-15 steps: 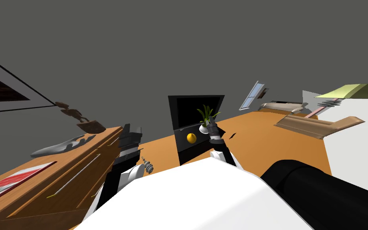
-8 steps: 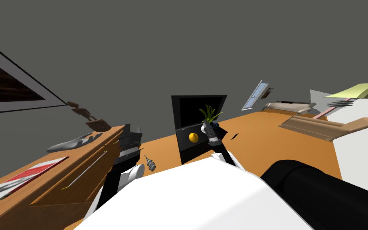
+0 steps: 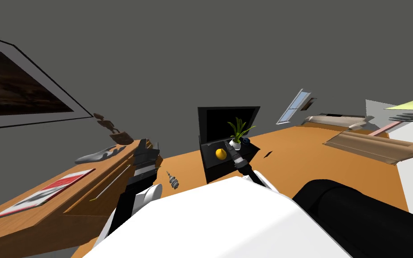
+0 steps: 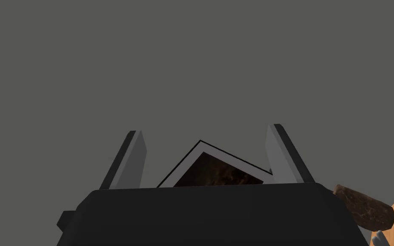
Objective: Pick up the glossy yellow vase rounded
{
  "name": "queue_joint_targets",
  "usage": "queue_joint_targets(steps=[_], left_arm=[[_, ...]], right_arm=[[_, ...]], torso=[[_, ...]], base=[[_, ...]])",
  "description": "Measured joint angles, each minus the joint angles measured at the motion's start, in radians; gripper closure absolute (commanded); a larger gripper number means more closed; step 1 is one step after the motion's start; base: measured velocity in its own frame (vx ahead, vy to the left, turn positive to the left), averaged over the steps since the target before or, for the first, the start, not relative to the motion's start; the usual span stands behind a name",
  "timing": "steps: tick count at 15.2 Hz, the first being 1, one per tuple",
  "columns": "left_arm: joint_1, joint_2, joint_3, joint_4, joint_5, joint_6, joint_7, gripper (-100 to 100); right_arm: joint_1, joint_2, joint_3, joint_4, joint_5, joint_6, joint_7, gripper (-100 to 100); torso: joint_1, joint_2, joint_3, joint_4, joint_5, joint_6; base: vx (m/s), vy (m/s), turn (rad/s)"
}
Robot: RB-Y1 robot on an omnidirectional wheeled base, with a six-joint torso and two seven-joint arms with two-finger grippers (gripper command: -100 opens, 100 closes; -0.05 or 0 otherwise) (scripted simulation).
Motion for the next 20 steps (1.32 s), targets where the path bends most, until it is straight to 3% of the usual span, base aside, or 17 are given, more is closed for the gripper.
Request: queue_joint_targets(steps=[8,14,16,20], left_arm=[[0.000,0.000,0.000,0.000,0.000,0.000,0.000,0],[0.000,0.000,0.000,0.000,0.000,0.000,0.000,0],[0.000,0.000,0.000,0.000,0.000,0.000,0.000,0],[0.000,0.000,0.000,0.000,0.000,0.000,0.000,0]], right_arm=[[0.017,-0.164,0.064,0.130,0.054,-0.008,0.030,-100],[0.042,-0.310,0.125,0.207,0.106,0.015,0.058,-100],[0.031,-0.332,0.149,0.263,0.123,0.007,0.071,-100],[0.049,-0.408,0.179,0.319,0.150,0.009,0.089,-100]], torso=[[0.000,-0.002,-0.001,0.000,0.000,0.000],[0.000,-0.002,-0.001,0.000,0.000,0.000],[-0.002,-0.003,-0.002,-0.001,-0.001,0.000],[-0.003,-0.003,-0.002,-0.001,0.000,0.000]], base=[[0.011,0.091,0.076],[0.022,0.096,0.082],[0.035,0.074,0.087],[0.041,0.067,0.080]])
